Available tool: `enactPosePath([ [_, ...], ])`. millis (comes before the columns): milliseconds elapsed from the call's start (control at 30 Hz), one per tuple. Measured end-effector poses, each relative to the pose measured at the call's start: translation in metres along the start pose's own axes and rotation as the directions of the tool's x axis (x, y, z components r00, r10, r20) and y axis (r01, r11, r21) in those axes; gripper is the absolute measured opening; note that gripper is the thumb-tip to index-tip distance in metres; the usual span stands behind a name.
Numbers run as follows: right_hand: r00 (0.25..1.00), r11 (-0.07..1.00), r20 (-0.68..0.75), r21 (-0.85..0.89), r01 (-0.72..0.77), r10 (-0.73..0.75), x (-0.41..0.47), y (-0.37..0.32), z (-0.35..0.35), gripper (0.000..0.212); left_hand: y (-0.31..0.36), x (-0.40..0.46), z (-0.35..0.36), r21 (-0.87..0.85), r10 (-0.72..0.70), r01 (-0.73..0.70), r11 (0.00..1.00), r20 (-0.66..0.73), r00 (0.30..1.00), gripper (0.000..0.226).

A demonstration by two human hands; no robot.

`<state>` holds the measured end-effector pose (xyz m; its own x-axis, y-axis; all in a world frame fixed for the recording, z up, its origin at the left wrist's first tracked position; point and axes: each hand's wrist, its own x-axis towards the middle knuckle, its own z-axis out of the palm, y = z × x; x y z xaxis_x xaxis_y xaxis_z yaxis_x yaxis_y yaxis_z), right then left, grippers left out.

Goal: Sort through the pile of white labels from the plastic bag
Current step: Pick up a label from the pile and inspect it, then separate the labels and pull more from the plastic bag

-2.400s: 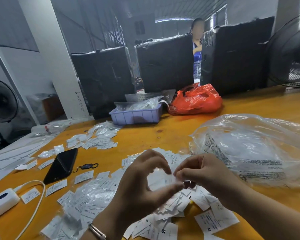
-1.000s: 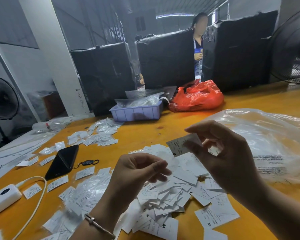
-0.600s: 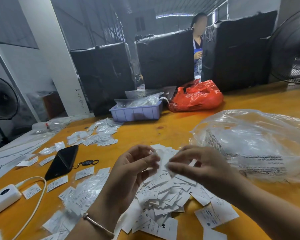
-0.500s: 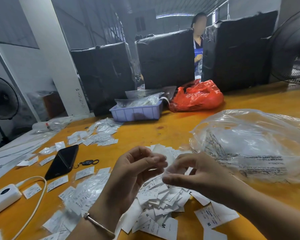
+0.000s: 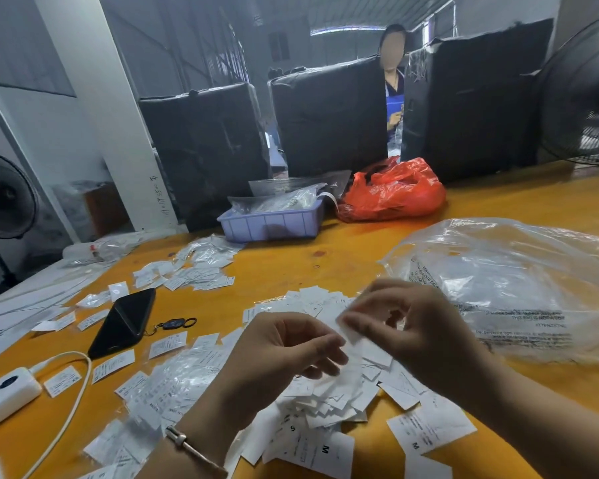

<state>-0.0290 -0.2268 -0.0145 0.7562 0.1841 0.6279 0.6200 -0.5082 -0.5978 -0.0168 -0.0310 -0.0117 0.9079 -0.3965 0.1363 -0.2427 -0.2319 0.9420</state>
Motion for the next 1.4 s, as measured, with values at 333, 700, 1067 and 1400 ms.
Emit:
enactPosePath([
  [333,0.931,0.964,-0.36,0.22,0.148,-0.061,0.001,-0.015,-0.014,0.05,-0.001,-0.001,0.0,-0.059,0.115,-0.122,0.991,-0.104,0.988,0.019],
  [700,0.939,0.981,-0.302,0.044,0.189,-0.167,0.0,-0.013,-0.007,0.038,-0.002,-0.001,0.003,0.016,0.132,-0.132,0.991,-0.058,0.99,0.02],
  [1067,0.958,0.975,-0.185,-0.006,0.223,-0.22,0.001,-0.007,-0.008,0.018,-0.001,-0.001,0.002,0.001,0.13,-0.13,0.991,-0.05,0.99,0.022],
  [1400,0.973,0.979,-0.111,-0.041,0.2,-0.204,0.001,-0.003,-0.01,0.017,-0.002,0.0,0.002,0.017,0.107,-0.107,0.994,-0.048,0.993,0.025],
])
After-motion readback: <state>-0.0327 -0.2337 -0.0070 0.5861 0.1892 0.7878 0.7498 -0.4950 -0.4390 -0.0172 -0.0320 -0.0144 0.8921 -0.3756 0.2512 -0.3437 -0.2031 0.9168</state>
